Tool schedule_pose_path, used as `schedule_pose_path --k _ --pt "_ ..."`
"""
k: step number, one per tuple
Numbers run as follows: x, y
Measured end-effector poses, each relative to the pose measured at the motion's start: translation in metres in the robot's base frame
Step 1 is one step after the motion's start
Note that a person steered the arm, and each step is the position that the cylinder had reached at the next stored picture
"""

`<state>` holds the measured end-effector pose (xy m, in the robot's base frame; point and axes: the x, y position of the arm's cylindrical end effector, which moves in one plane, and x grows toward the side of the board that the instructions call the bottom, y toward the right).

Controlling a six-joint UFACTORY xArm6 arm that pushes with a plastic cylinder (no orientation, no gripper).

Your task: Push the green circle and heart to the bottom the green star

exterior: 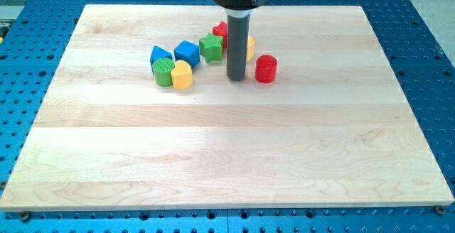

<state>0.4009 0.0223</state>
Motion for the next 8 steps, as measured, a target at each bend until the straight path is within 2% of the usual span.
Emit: schedule_pose_path --k 1,2,4,5,6,7,8 --pt "0.032 0.082" --pt "0.026 0.127" --pt "-0.003 0.069" --pt "-0.004 0.060" --pt "0.011 0.067" --pt "0.054 0.045" --pt "0.061 0.032"
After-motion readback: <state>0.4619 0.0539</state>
